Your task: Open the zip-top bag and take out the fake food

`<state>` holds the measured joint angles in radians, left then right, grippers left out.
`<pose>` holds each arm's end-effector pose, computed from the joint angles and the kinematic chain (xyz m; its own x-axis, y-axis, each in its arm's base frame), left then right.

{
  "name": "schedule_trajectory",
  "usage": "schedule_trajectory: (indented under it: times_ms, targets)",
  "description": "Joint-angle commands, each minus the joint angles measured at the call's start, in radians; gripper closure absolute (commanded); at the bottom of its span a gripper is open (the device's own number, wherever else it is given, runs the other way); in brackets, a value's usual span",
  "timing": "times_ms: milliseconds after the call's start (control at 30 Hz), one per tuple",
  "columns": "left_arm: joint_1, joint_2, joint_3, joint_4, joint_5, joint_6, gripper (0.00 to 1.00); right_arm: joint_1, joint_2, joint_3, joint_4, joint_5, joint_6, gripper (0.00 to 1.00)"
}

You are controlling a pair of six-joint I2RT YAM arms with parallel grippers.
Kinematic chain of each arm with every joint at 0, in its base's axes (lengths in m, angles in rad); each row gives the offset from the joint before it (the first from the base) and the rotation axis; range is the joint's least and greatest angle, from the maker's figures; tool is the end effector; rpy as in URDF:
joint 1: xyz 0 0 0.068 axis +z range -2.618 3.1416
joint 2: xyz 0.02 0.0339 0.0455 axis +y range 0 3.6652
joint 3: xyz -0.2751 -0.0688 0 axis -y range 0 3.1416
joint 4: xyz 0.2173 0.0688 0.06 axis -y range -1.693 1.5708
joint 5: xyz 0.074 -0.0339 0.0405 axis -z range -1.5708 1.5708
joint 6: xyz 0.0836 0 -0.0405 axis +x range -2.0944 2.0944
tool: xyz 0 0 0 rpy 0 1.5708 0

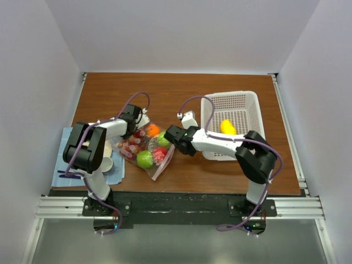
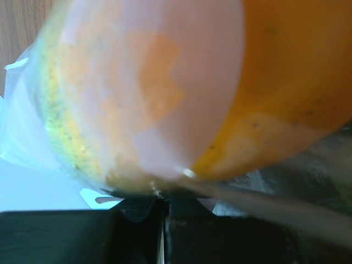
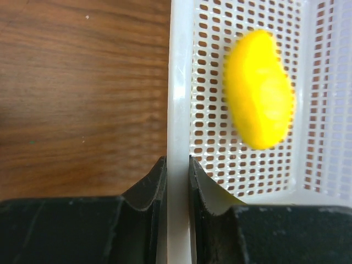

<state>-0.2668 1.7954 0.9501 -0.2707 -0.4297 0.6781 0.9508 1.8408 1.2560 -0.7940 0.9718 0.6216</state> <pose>0.3335 -0.0551 0.1242 -0.6352 0.7648 -0.1073 0.5928 0.5719 0.5670 0.2484 0.2291 0.1898 -0.6776 -0.3840 -0.6272 0.0335 0.8358 -0.5480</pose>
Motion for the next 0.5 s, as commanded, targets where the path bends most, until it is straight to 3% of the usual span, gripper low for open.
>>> schedule_trajectory:
  times_ms: [0, 233, 300, 367, 467]
  targets:
    - [0.024, 0.048, -0.031, -0.137, 0.083, -0.020, 1.00, -0.015, -0.015, -0.007, 0.095, -0.130, -0.034, 0.99]
    - [0.034, 0.042, -0.034, -0.110, 0.049, -0.022, 1.00, -0.017, -0.029, 0.059, 0.104, -0.130, -0.086, 0.96]
    - [0.041, 0.053, -0.024, -0.093, 0.016, -0.028, 1.00, -0.017, -0.041, 0.066, 0.104, -0.122, -0.106, 0.74]
    - [0.046, 0.073, -0.022, -0.079, -0.016, -0.029, 1.00, -0.017, -0.069, 0.071, 0.093, -0.120, -0.115, 0.45]
    - [0.046, 0.088, -0.027, -0.059, -0.053, -0.031, 1.00, -0.017, -0.130, 0.072, 0.093, -0.120, -0.141, 0.23]
